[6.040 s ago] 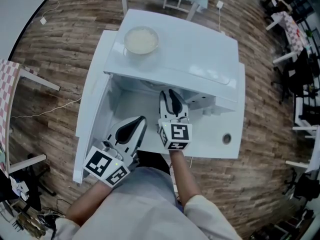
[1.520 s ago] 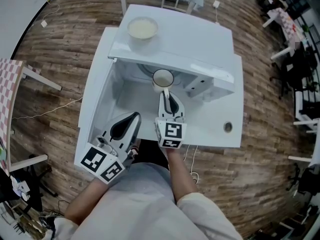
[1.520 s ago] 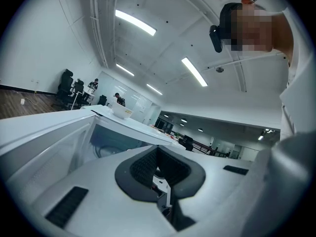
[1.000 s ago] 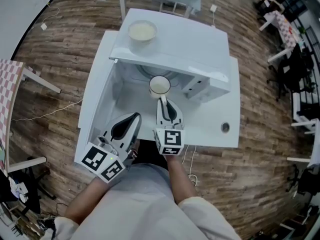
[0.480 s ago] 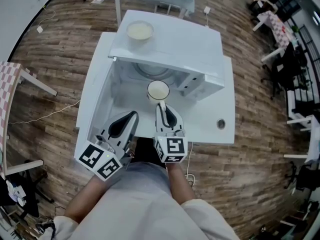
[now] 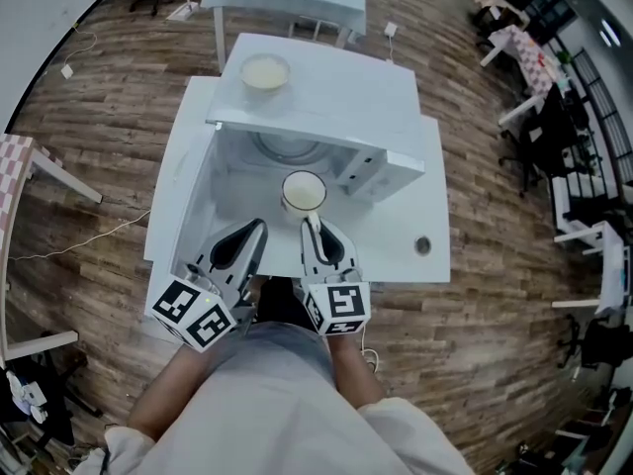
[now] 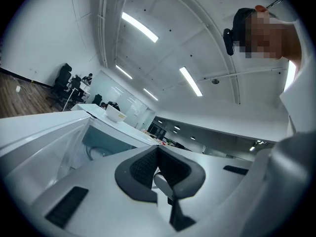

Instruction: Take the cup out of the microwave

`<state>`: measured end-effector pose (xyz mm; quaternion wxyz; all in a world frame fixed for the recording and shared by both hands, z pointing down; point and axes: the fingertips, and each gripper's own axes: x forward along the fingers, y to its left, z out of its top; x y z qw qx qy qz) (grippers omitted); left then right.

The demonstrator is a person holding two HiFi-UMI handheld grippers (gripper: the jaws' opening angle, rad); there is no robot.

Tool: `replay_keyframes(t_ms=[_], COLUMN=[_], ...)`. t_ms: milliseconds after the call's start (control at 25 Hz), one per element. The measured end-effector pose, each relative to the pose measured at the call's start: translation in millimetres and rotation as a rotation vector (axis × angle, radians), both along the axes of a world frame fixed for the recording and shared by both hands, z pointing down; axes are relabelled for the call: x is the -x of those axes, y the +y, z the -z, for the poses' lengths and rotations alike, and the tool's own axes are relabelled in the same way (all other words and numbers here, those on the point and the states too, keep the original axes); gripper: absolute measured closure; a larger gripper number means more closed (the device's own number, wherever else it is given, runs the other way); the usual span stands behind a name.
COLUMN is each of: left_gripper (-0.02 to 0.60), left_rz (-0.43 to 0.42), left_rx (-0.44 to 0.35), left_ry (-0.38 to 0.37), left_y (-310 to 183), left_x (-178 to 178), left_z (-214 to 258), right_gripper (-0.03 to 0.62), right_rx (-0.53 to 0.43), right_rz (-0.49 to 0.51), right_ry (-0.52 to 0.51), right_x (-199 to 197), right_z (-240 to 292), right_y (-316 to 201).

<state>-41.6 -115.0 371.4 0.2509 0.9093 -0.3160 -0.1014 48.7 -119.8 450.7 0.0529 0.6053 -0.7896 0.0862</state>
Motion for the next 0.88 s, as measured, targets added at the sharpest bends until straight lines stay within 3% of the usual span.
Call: replay_keyframes(t_ms=[880], left_gripper=[0.572], left_rz=[-0.041], left_rx=[-0.003], left_ry=[-0.01], left_y=[13], left_x=[8], left_z=[3], right_gripper=[0.525], right_rx=[-0.059], right_rz=[0.016], right_ry=[-0.015], right_x=[7], right_z=[61], right_y=[43])
